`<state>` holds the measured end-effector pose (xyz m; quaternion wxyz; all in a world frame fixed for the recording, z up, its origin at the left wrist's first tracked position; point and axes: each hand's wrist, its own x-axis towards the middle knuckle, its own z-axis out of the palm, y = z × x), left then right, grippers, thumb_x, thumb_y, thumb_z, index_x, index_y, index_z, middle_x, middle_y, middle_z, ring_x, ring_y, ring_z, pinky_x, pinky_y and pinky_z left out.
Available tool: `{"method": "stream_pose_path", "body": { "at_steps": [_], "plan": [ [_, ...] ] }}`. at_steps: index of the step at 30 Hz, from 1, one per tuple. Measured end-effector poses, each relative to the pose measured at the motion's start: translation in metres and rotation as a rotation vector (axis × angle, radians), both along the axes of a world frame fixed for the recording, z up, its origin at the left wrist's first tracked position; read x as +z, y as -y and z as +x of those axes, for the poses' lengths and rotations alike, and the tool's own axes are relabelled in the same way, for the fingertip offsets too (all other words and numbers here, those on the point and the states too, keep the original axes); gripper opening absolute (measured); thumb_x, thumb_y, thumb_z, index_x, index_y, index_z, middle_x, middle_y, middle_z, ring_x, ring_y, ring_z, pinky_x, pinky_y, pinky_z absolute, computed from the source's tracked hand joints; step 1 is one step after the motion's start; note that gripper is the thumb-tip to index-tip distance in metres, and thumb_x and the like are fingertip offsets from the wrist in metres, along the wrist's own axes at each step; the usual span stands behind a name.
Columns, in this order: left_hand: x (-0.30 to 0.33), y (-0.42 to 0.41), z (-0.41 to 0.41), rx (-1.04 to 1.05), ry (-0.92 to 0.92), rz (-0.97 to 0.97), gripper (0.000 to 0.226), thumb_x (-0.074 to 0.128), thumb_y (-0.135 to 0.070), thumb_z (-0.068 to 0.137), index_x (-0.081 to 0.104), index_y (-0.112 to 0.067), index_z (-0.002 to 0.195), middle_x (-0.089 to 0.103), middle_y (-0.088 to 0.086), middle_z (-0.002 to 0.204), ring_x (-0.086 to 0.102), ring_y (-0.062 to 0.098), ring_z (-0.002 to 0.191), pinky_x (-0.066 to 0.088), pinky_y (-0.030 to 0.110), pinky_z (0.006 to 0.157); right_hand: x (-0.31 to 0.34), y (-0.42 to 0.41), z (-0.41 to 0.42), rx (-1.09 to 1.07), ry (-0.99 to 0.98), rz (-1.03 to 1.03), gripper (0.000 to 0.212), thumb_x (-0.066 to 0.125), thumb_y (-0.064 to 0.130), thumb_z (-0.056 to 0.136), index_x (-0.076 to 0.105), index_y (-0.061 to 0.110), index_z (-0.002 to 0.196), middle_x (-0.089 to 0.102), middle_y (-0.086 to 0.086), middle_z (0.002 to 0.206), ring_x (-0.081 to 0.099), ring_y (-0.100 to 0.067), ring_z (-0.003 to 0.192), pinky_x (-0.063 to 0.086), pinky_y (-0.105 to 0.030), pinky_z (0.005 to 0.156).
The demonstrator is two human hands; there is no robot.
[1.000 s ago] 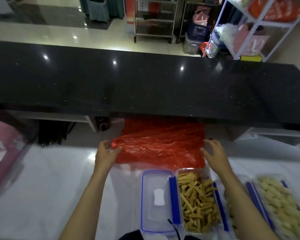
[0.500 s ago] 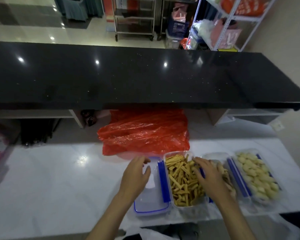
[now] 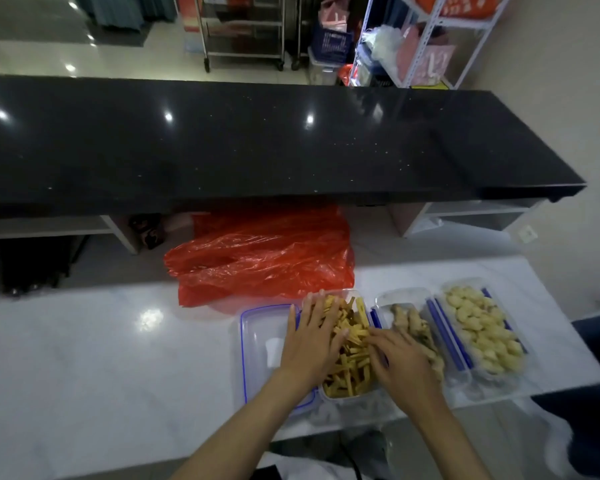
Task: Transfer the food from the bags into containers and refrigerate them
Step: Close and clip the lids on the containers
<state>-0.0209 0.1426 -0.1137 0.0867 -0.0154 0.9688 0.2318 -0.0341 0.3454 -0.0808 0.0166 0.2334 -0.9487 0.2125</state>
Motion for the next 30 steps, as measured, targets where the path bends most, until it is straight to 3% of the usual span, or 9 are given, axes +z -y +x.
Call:
{"method": "stream_pose_path", "body": {
  "at_steps": [5,10,16,20,26,30],
  "plan": [
    [0.001,-0.007,-0.005,-0.012,-0.062,0.053,0.061,0.018,-0.051,0.109,-0.013,-0.042,0.162,-0.023,-0.009,0.170,-0.031,0.017,0.155,-0.011,0.055,0.127,0.008,-0.010,0.004,0.093,0.069,-0.066,0.024,0.069,0.019,0.093,0.073,0.025,0.116,0.074,0.013,0.103,0.065,0.003,0.091,0.059,-0.022,0.082],
    [0.000,-0.016,0.011,-0.048,-0.068,0.036,0.061,0.024,-0.051,0.106,-0.001,-0.052,0.161,-0.026,-0.011,0.170,-0.035,0.018,0.153,-0.018,0.056,0.122,0.010,-0.016,0.001,0.099,0.045,-0.106,0.024,0.076,0.015,0.089,0.076,0.023,0.111,0.075,0.014,0.098,0.060,0.010,0.088,0.050,-0.011,0.084],
    [-0.006,-0.026,0.004,0.049,-0.101,-0.093,0.069,0.017,-0.071,0.104,-0.012,-0.045,0.162,-0.022,-0.007,0.172,-0.025,0.018,0.157,-0.014,0.057,0.125,0.006,-0.028,-0.008,0.065,0.044,-0.124,0.022,0.072,0.023,0.092,0.073,0.026,0.113,0.072,0.016,0.102,0.059,0.008,0.095,0.051,-0.016,0.089],
    [-0.004,-0.027,-0.005,0.056,-0.098,-0.098,0.077,0.024,-0.074,0.101,-0.009,-0.042,0.163,-0.018,-0.010,0.172,-0.019,0.017,0.159,-0.014,0.051,0.126,0.013,-0.028,-0.011,0.029,0.075,-0.163,0.023,0.073,0.015,0.090,0.074,0.024,0.111,0.070,0.016,0.100,0.059,0.008,0.093,0.042,-0.007,0.086],
    [-0.005,-0.028,0.006,0.028,-0.034,-0.115,0.083,0.022,-0.081,0.096,-0.016,-0.044,0.161,-0.026,-0.011,0.170,-0.026,0.019,0.157,-0.006,0.062,0.126,0.016,-0.026,-0.017,0.066,0.089,-0.133,0.021,0.072,0.019,0.092,0.073,0.026,0.111,0.071,0.016,0.099,0.059,0.008,0.091,0.043,-0.008,0.085],
    [0.001,-0.022,0.014,-0.015,-0.055,-0.018,0.077,0.024,-0.076,0.101,-0.016,-0.047,0.160,-0.027,-0.014,0.169,-0.031,0.013,0.154,-0.009,0.057,0.127,0.013,-0.020,-0.012,0.105,0.120,-0.082,0.019,0.067,0.026,0.095,0.071,0.031,0.113,0.071,0.019,0.097,0.061,0.008,0.083,0.053,-0.013,0.077]
  ]
}}
